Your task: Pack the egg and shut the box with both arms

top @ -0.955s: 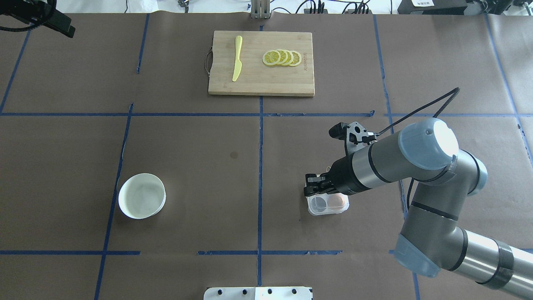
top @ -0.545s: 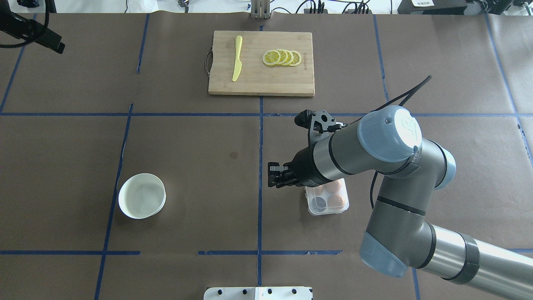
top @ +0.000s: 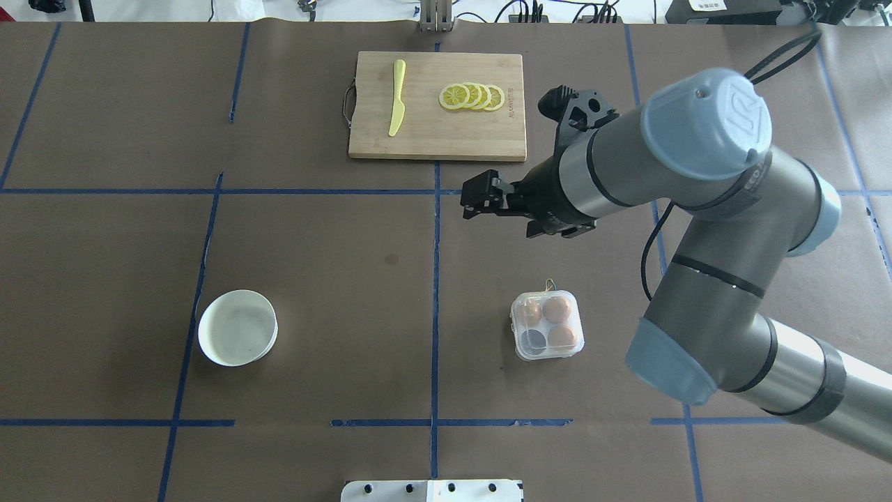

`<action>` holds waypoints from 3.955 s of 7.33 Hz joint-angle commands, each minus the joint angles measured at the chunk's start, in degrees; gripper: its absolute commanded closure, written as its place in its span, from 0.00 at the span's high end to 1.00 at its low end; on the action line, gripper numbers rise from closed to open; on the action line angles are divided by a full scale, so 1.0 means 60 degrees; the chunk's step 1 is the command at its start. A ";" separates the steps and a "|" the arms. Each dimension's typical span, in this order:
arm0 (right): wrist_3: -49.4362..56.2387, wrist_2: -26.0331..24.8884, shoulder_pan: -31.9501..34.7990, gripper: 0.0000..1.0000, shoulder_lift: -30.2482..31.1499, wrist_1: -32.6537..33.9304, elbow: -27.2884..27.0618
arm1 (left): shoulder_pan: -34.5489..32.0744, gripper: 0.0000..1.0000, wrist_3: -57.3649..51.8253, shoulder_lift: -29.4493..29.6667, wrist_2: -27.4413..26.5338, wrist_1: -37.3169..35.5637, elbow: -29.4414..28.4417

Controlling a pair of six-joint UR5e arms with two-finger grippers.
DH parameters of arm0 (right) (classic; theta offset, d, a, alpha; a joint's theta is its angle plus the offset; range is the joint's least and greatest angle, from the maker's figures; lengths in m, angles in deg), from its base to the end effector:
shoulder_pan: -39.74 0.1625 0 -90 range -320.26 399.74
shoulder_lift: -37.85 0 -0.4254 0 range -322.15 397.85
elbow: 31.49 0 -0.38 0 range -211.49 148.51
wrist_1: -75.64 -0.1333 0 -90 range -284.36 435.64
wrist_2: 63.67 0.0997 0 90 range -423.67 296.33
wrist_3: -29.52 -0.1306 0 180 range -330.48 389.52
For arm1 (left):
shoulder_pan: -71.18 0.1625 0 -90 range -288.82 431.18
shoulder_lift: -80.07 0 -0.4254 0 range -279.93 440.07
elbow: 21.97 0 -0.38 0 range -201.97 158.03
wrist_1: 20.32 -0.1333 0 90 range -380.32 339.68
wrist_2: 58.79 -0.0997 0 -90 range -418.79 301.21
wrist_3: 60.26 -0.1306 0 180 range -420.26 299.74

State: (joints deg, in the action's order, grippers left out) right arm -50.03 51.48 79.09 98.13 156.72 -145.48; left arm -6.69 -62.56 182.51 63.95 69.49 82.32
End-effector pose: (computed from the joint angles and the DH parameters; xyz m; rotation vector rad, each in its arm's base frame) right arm -0.4043 -0.4321 0.1915 0.0950 -1.1400 0.2085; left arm 0.0584 -0.5698 0.4607 0.4029 0.6008 0.3731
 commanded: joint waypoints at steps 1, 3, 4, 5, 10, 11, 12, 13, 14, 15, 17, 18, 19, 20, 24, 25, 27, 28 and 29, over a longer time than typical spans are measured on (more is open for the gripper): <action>0.3598 0.1089 0.2088 1.00 0.0279 0.2400 -0.0178 | -0.0963 1.00 -0.1078 -0.0883 0.0330 0.0641 -0.0404; 0.8181 0.1797 0.3846 1.00 0.1475 0.3634 -0.0163 | -0.1317 1.00 -0.1126 -0.1981 0.0345 0.1929 -0.0434; 1.0176 0.1799 0.4697 1.00 0.2381 0.3814 -0.0119 | -0.1332 1.00 -0.1126 -0.2146 0.0374 0.1935 -0.0448; 1.2110 0.1784 0.5532 1.00 0.3362 0.3758 -0.0003 | -0.1303 1.00 -0.1068 -0.2292 0.0693 0.1964 -0.0579; 1.3771 0.2459 0.7928 1.00 0.4881 0.2206 0.2021 | -0.1332 1.00 -0.1097 -0.2308 0.1206 0.1892 -0.1210; 1.3901 0.2328 0.7913 1.00 0.5156 0.2219 0.2353 | -0.1318 1.00 -0.1096 -0.2279 0.1223 0.1630 -0.1515; 1.3815 0.2399 0.7913 1.00 0.5101 0.1914 0.2705 | -0.1332 1.00 -0.1096 -0.2395 0.1253 0.1207 -0.1663; 1.3771 0.2501 0.7913 1.00 0.5100 0.1824 0.2766 | -0.1332 1.00 -0.1096 -0.2367 0.1253 0.0188 -0.1563; 1.3756 0.2778 0.7913 1.00 0.5144 0.1823 0.2898 | -0.1593 1.00 -0.1038 -0.2236 0.1383 -0.0780 -0.1533; 1.3756 0.2954 0.7913 1.00 0.5144 0.1823 0.2928 | -0.1712 1.00 -0.1009 -0.2264 0.1907 -0.0992 -0.1562; 1.3756 0.2971 0.7957 1.00 0.5159 0.1896 0.2943 | -0.1728 1.00 -0.0022 -0.2250 0.2642 -0.1053 -0.1635; 1.3756 0.2985 0.8073 1.00 0.5173 0.1911 0.2957 | -0.1728 1.00 0.0640 -0.2235 0.2659 -0.1053 -0.1548; 1.3756 0.2985 0.8147 1.00 0.5173 0.1897 0.3175 | -0.1728 1.00 0.0647 -0.2235 0.2674 -0.0995 -0.1605; 1.3756 0.2985 0.8293 1.00 0.5144 0.1868 0.3438 | -0.1728 1.00 0.0632 -0.2221 0.2630 -0.0966 -0.1620; 1.3741 0.3130 0.8806 1.00 0.5202 0.1809 0.3515 | -0.1742 1.00 0.0573 -0.2148 0.2542 -0.0907 -0.1562; 1.3727 0.3567 0.8836 1.00 0.5232 0.1809 0.3500 | -0.1728 1.00 0.0573 -0.2133 0.2542 -0.0907 -0.1562; 1.3262 0.3951 0.8836 1.00 0.5334 0.1809 0.3296 | -0.1742 1.00 0.0573 -0.2147 0.2527 -0.0790 -0.1562; 1.2620 0.3938 0.8836 1.00 0.5335 0.1780 0.3294 | -0.1728 1.00 0.0573 -0.2147 0.2527 -0.0790 -0.1562; 1.2613 0.3923 0.8836 1.00 0.5335 0.1765 0.3294 | -0.1728 1.00 0.0573 -0.2133 0.2527 -0.0761 -0.1562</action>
State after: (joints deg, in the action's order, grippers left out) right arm 27.39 74.91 132.10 130.06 167.44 -125.59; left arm -17.09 -59.12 169.66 79.11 64.76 72.94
